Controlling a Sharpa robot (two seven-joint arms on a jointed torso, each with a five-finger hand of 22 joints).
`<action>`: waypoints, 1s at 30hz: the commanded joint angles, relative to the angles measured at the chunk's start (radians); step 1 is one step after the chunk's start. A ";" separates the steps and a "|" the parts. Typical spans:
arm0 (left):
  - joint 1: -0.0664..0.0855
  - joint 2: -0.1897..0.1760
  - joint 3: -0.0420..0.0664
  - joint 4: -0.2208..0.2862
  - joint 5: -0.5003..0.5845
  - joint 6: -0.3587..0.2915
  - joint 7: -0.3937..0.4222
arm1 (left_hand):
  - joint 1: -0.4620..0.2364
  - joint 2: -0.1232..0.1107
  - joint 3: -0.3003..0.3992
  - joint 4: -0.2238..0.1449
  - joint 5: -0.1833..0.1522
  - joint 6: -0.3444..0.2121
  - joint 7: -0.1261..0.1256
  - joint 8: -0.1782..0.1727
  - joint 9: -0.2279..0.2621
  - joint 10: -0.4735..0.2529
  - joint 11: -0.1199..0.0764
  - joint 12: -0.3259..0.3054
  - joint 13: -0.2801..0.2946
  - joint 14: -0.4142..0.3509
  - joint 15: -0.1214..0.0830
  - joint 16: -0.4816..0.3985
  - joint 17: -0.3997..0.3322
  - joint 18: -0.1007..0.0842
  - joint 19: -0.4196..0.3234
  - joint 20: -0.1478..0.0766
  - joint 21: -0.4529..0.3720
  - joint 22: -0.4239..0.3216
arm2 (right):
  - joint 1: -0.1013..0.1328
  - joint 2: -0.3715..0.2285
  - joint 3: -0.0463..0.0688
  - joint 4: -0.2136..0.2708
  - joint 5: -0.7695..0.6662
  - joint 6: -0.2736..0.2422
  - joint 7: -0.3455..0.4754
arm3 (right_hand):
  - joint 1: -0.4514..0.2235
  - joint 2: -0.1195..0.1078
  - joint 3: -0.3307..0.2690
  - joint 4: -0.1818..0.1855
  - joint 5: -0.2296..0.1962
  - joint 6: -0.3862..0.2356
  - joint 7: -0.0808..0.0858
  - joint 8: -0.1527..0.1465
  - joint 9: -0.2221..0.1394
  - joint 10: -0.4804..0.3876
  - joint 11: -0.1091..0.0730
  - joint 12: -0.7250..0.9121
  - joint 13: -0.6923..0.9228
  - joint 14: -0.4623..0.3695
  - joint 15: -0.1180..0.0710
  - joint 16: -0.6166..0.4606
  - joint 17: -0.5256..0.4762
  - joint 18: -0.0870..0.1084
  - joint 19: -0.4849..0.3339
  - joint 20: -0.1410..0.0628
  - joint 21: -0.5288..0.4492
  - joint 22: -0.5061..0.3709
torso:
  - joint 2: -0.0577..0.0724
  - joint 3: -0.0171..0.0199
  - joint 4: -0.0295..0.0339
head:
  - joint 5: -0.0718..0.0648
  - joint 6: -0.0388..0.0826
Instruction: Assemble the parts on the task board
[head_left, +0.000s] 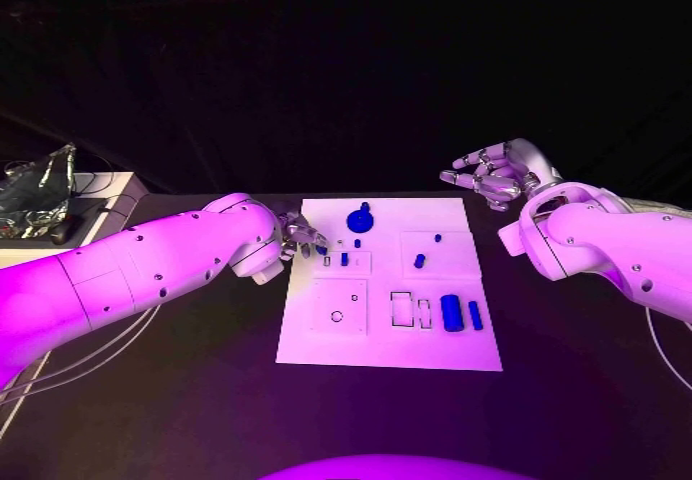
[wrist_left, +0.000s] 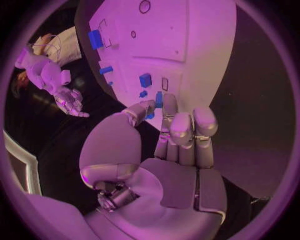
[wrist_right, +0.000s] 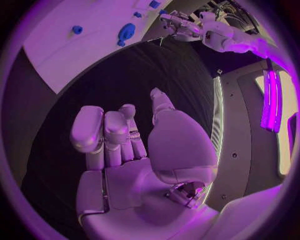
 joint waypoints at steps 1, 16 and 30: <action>-0.006 -0.001 -0.001 0.012 -0.024 -0.032 -0.001 | 0.007 0.005 0.114 -0.111 0.001 0.034 -0.027 -0.002 0.091 0.011 -0.007 -0.006 0.002 0.003 -0.002 -0.007 -0.001 -0.014 0.007 0.003 0.006 0.001 | -0.001 0.000 0.000 0.003 -0.016 0.015 0.009 | 0.002 0.010 0.001 -0.005 0.004 0.002 0.003 -0.002 -0.001 -0.003 0.001 0.005 0.001 0.002 -0.008 0.004 0.001 0.013 0.032 -0.007 0.002 0.131 | 0.001 -0.0003 -0.0004 | -0.001 -0.004; -0.027 0.002 -0.004 0.018 -0.024 -0.030 -0.005 | 0.006 0.007 0.115 -0.109 -0.002 0.034 -0.027 -0.005 0.096 0.011 -0.006 -0.009 0.003 0.003 -0.001 -0.008 -0.002 -0.014 0.007 0.004 0.006 0.002 | -0.001 -0.002 0.000 0.004 -0.018 0.018 0.008 | 0.002 0.010 0.001 -0.005 0.004 0.002 0.003 -0.002 -0.001 -0.003 0.001 0.005 0.001 0.002 -0.008 0.004 0.001 0.013 0.032 -0.007 0.002 0.131 | 0.001 0.0004 -0.0007 | 0.000 -0.011; -0.030 0.007 -0.004 0.011 -0.047 -0.021 -0.007 | 0.008 0.006 0.116 -0.107 -0.004 0.032 -0.026 -0.006 0.100 0.010 -0.006 -0.009 0.004 0.003 -0.001 -0.009 -0.003 -0.013 0.007 0.006 0.005 0.004 | -0.001 -0.004 0.000 0.005 -0.019 0.020 0.008 | 0.002 0.010 0.001 -0.005 0.004 0.002 0.003 -0.002 -0.001 -0.003 0.001 0.005 0.001 0.002 -0.008 0.004 0.001 0.013 0.032 -0.007 0.002 0.131 | 0.001 0.0008 -0.0001 | -0.002 -0.014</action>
